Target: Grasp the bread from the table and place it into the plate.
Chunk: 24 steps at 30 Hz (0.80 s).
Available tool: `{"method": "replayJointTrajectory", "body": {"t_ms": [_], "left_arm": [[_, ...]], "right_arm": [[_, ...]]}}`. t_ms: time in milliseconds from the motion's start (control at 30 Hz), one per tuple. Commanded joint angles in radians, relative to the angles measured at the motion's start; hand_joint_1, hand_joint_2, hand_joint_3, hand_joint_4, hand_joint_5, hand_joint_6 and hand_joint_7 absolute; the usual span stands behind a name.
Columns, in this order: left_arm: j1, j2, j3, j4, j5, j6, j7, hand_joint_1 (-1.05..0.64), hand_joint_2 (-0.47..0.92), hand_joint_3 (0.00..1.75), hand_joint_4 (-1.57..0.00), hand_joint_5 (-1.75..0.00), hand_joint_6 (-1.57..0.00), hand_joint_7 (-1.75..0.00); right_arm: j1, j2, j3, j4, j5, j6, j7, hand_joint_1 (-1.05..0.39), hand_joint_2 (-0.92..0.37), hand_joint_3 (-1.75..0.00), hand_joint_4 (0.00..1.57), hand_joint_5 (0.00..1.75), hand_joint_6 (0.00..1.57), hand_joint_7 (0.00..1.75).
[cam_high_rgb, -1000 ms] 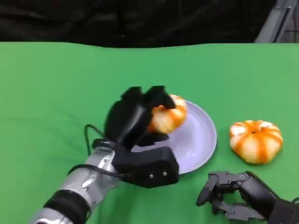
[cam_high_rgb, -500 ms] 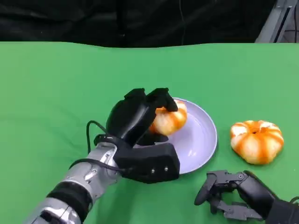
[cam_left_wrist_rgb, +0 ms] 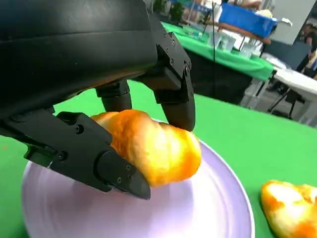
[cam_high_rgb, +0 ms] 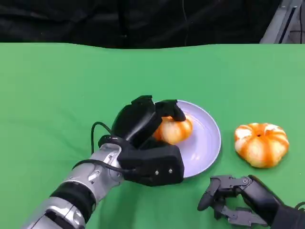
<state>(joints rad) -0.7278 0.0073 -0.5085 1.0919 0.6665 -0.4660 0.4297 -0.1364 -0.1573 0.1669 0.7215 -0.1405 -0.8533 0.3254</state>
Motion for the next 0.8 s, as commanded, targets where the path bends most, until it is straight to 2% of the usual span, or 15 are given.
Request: {"method": "replayJointTrajectory", "body": {"t_ms": [33,100,133,200,233,367,400,467,567,800], "left_arm": [[-0.035,0.004,0.005,0.021,-0.014,-0.013,-0.034,-0.09,0.81,0.0,-0.56,-1.31,-0.85,-0.67],[-0.038,0.003,0.007,0.026,-0.019,-0.013,-0.052,-0.13,0.82,0.0,-0.65,-1.02,-0.98,-0.27],[-0.04,0.001,0.014,0.032,-0.029,-0.015,-0.073,-0.14,0.82,0.0,-0.67,-0.9,-0.98,-0.18],[-0.042,-0.001,0.021,0.038,-0.044,-0.019,-0.097,-0.17,0.84,0.0,-0.87,-0.32,-0.94,-0.04],[-0.043,-0.001,0.022,0.039,-0.048,-0.019,-0.103,-0.17,0.84,0.0,-0.91,-0.21,-0.93,-0.02],[-0.042,-0.004,0.033,0.038,-0.066,-0.022,-0.127,-0.18,0.84,0.0,-0.96,-0.1,-0.93,0.0],[-0.042,-0.006,0.041,0.037,-0.077,-0.024,-0.142,-0.32,0.89,0.04,-0.84,-0.05,-0.76,0.0],[-0.038,-0.009,0.057,0.035,-0.105,-0.031,-0.177,-0.44,0.91,0.1,-0.73,-0.02,-0.65,0.0],[-0.036,-0.009,0.067,0.034,-0.123,-0.033,-0.209,-0.57,0.92,0.23,-0.6,0.0,-0.56,0.0],[-0.042,0.005,0.069,0.012,-0.121,-0.006,-0.277,-0.78,0.92,0.53,-0.45,0.0,-0.43,0.0]], "right_arm": [[0.007,-0.008,-0.001,-0.008,0.008,0.005,-0.004,0.0,-0.92,-0.45,0.71,1.51,0.77,1.09],[0.005,-0.007,-0.001,-0.003,0.013,0.003,0.0,0.01,-0.92,-0.45,0.72,1.52,0.77,1.09],[0.004,-0.007,-0.001,-0.001,0.013,0.002,-0.001,0.01,-0.92,-0.46,0.71,1.52,0.77,1.09],[0.003,-0.007,-0.001,0.0,0.01,0.0,-0.004,0.01,-0.92,-0.45,0.71,1.52,0.77,1.09],[0.002,-0.007,-0.001,0.001,0.01,0.0,-0.005,0.01,-0.92,-0.45,0.71,1.52,0.77,1.08],[0.004,-0.006,-0.001,-0.003,0.008,0.003,-0.007,0.0,-0.92,-0.45,0.71,1.52,0.77,1.08],[0.005,-0.006,-0.001,-0.006,0.007,0.005,-0.008,0.01,-0.92,-0.45,0.71,1.52,0.77,1.08],[0.007,-0.007,-0.001,-0.011,0.007,0.01,-0.008,0.0,-0.92,-0.46,0.71,1.52,0.77,1.08],[0.008,-0.008,0.0,-0.012,0.007,0.008,-0.007,0.0,-0.92,-0.46,0.71,1.52,0.76,1.08],[0.008,-0.006,0.0,-0.01,0.012,0.009,-0.002,0.0,-0.92,-0.46,0.71,1.54,0.76,1.08]]}}
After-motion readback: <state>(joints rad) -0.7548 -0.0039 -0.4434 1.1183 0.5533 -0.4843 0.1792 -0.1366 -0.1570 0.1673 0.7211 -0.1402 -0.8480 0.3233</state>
